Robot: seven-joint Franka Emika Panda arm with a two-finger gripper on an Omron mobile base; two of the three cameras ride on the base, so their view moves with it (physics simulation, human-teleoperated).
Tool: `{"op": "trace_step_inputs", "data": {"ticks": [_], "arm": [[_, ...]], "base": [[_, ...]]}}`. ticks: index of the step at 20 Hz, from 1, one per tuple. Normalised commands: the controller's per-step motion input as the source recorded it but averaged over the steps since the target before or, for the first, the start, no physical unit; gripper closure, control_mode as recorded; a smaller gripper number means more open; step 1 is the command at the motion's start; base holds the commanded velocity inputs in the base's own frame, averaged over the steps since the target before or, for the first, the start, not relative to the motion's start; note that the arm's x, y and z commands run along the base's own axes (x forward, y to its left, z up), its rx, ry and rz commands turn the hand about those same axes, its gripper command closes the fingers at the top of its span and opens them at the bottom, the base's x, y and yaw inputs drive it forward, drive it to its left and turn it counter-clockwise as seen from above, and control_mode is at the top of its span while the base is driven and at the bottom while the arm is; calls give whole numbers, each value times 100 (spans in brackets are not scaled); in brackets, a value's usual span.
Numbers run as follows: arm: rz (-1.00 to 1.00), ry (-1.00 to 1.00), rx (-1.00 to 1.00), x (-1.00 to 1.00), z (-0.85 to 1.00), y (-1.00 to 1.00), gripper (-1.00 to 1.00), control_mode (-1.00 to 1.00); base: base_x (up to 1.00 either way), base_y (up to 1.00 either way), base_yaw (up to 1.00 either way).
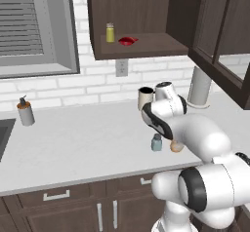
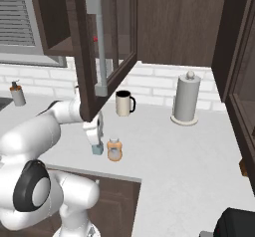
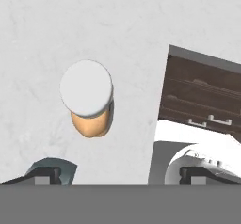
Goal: Put the shaker and condiment bottle from the counter next to their counterparts in the cabinet.
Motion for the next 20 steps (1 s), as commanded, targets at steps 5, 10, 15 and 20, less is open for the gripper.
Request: {"op": "trace_step_inputs", "data": {"ticks": [5,10,15,20], "arm": [[0,4,-11,5,-29,0,-100,-100],[0,0,-7,11,-10,0,-100,-100],[0,0,-2,6,0,-13,-100,-100],[0,0,-1,0,-6,-20,-100,-100]], "base": [[0,0,0],[0,0,0],[0,0,0],[0,0,0]]}}
